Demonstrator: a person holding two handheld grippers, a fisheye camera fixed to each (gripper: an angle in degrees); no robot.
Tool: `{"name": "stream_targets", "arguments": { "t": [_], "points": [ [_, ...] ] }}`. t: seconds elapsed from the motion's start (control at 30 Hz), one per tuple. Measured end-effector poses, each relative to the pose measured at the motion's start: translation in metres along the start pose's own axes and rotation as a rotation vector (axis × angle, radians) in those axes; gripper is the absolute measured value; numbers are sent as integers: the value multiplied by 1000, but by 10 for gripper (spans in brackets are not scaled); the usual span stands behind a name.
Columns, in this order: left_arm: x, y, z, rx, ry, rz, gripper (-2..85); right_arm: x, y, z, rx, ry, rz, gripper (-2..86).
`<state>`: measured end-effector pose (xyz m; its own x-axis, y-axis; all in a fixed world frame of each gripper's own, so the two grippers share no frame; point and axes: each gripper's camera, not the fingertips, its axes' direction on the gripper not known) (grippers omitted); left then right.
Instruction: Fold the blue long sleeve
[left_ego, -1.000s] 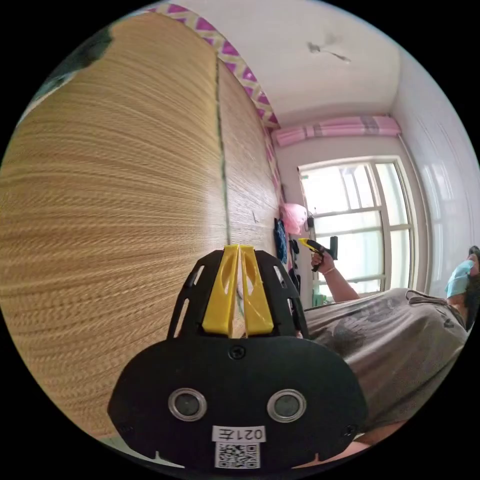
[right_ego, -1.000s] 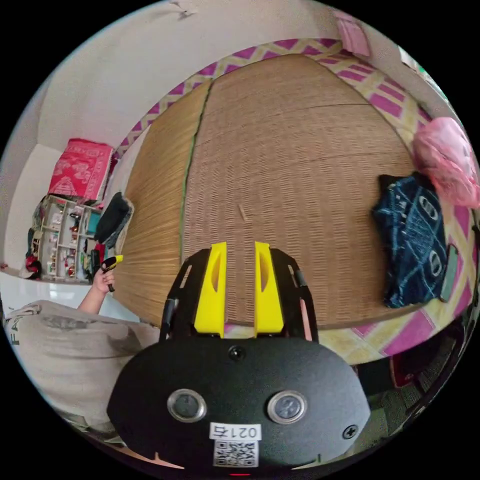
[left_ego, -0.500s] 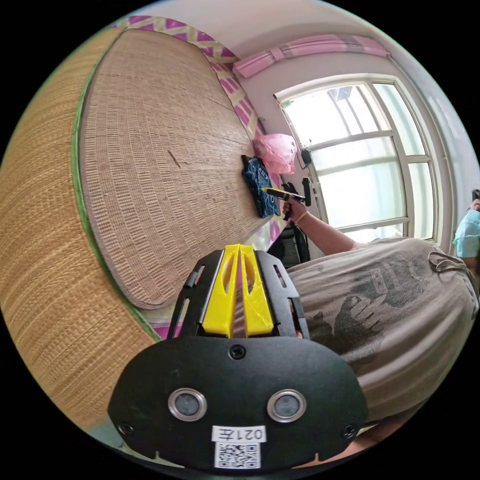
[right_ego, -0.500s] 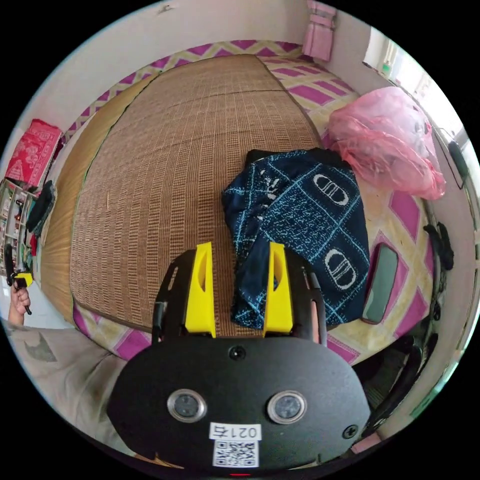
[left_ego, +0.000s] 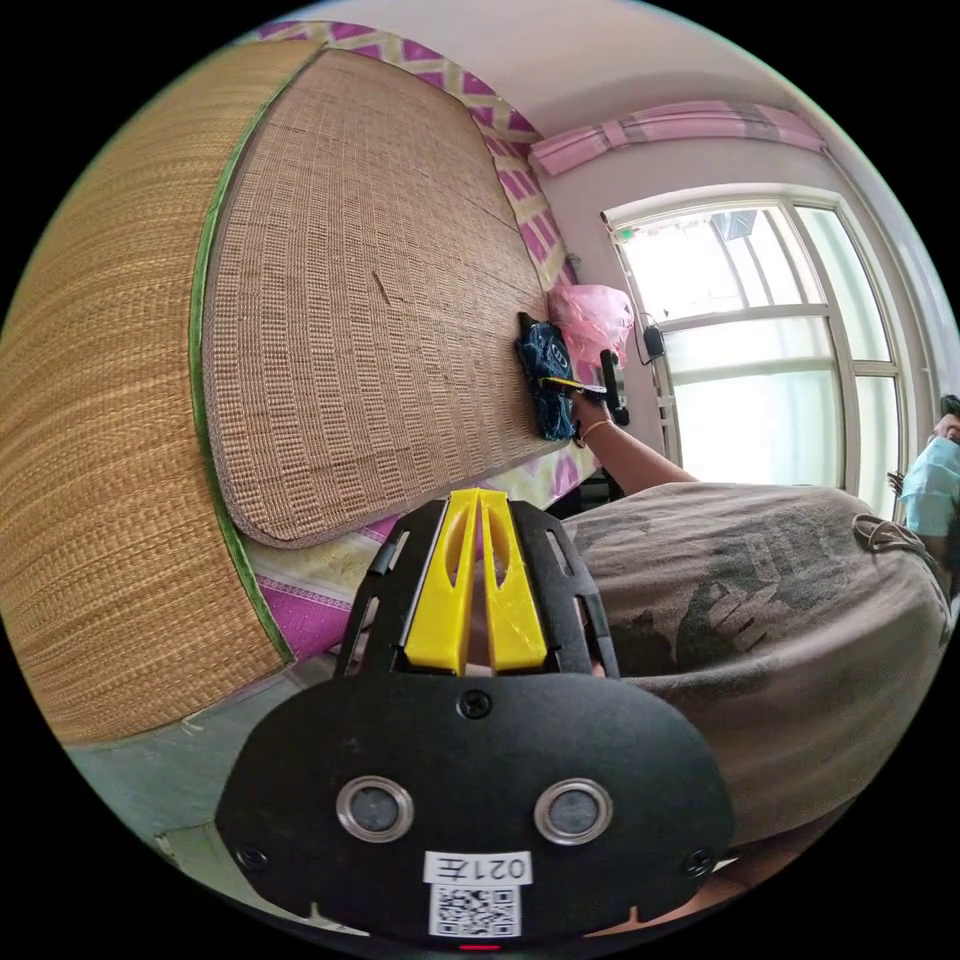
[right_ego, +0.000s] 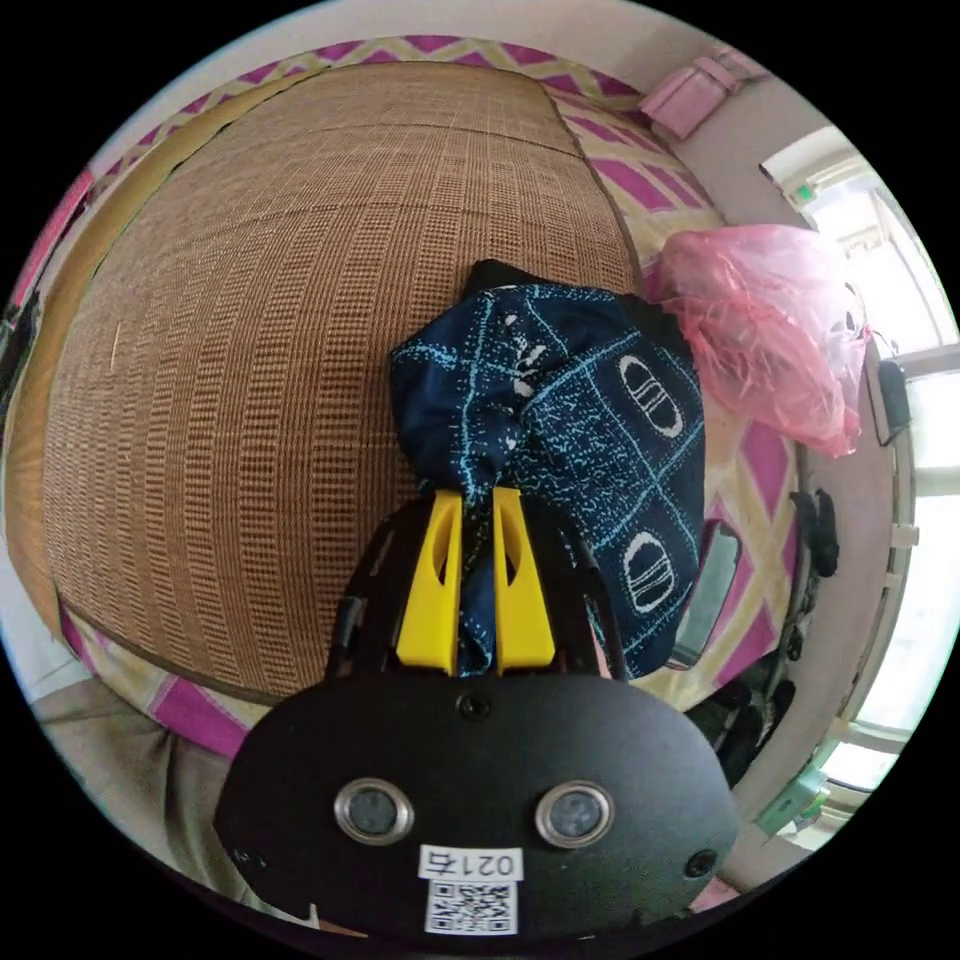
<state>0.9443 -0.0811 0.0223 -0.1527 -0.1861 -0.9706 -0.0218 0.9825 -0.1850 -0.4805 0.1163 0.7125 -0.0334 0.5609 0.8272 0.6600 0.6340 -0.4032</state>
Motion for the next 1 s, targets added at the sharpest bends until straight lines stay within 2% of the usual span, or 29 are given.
{"name": "stream_targets", "arguments": {
  "t": [0.17,0.27,0.5,0.67,0.8,0.9,1.0],
  "points": [
    [-5,12,-4,-8,21,17,-9,-27,-16,-11,-12,-20,-68,38],
    [-14,24,-11,-11,37,15,-9,-75,-31,-25,11,-113,-145,35],
    [-49,73,-61,46,49,-40,-10,-223,-89,-60,100,-249,-271,34],
    [-82,122,-106,121,21,-129,-10,-338,-128,-86,149,-265,-478,34],
    [-106,161,-140,186,2,-202,-10,-430,-137,-114,195,-349,-614,37],
    [-119,179,-157,204,-10,-233,-10,-467,-140,-129,211,-443,-608,44],
    [-131,187,-171,217,-18,-240,-9,-469,-150,-120,145,-520,-526,57]
  ]
}}
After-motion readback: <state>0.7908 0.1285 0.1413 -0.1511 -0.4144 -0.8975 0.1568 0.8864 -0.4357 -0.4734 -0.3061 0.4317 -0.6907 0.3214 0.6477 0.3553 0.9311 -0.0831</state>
